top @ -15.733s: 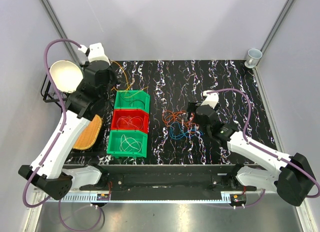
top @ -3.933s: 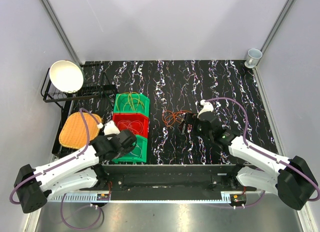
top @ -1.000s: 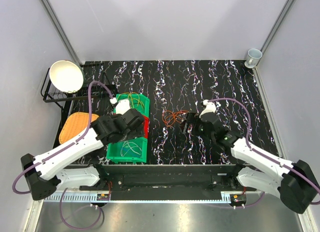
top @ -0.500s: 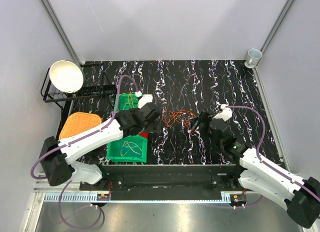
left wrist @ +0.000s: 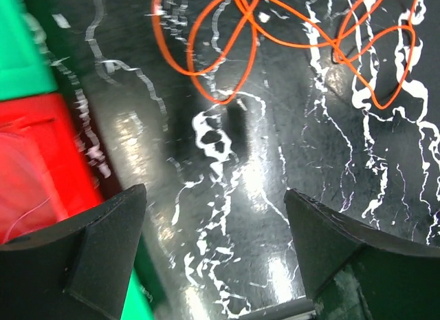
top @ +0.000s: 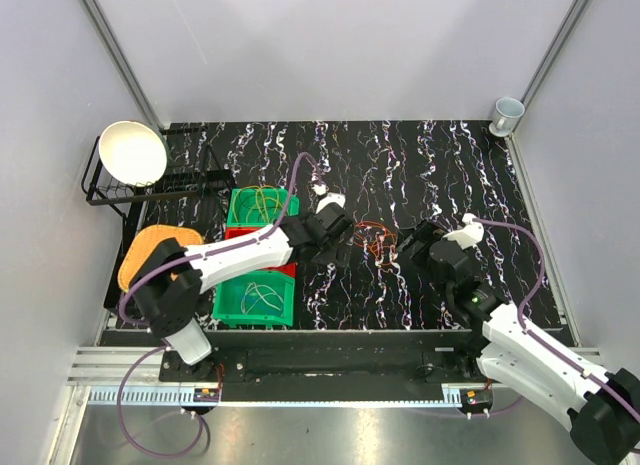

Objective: Untangle the cables

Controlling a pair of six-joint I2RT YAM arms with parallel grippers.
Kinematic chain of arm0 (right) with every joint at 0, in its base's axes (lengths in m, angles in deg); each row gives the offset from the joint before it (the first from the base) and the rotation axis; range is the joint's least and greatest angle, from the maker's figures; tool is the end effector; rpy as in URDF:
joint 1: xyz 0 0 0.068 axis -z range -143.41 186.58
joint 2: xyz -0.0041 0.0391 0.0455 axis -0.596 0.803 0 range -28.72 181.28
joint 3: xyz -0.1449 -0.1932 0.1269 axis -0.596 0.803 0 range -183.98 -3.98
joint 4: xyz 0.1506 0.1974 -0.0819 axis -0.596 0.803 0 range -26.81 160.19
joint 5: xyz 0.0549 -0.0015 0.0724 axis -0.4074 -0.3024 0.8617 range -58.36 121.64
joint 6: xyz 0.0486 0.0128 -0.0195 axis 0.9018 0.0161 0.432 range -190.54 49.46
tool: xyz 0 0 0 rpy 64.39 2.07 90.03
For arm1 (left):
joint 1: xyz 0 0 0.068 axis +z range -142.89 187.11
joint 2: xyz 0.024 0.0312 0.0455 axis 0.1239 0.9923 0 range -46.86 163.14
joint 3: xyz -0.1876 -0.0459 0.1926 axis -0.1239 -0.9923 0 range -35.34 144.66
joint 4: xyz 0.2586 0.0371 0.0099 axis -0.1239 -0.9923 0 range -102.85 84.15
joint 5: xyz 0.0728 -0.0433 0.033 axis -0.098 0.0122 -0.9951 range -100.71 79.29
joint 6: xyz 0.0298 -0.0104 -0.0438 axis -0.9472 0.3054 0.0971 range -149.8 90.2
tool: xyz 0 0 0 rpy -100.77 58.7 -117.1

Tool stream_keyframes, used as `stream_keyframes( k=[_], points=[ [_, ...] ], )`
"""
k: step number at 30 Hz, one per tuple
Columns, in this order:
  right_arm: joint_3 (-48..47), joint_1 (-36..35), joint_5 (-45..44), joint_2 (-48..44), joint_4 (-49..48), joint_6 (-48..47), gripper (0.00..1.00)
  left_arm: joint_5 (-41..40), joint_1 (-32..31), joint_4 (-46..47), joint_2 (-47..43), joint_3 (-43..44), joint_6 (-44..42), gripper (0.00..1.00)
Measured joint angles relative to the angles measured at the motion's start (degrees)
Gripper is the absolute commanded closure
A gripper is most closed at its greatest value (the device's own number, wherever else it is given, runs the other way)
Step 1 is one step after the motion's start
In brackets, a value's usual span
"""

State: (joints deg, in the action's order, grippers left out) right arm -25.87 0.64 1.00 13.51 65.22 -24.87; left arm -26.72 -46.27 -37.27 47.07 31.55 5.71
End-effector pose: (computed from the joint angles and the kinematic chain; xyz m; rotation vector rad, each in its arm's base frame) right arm 0.1499 0.0861 0.2222 0.5077 1.8607 0.4371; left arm 0.2108 -0.2671 0.2267 0.2959 2.5322 -0.2478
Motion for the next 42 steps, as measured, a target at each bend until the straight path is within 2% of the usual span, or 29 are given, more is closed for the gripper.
stream_keyframes(
  k=[11,42],
  points=[
    [0.7,5.2,3.3,-0.2,-1.0,1.6,0.00,4.1,0.0,5.7,9.0,3.6,-2.9,0.13],
    [1.0,6.3,4.8,-0.4,-1.0,2.6,0.00,7.1,0.0,8.8,21.5,14.4,-4.9,0.11]
  ],
)
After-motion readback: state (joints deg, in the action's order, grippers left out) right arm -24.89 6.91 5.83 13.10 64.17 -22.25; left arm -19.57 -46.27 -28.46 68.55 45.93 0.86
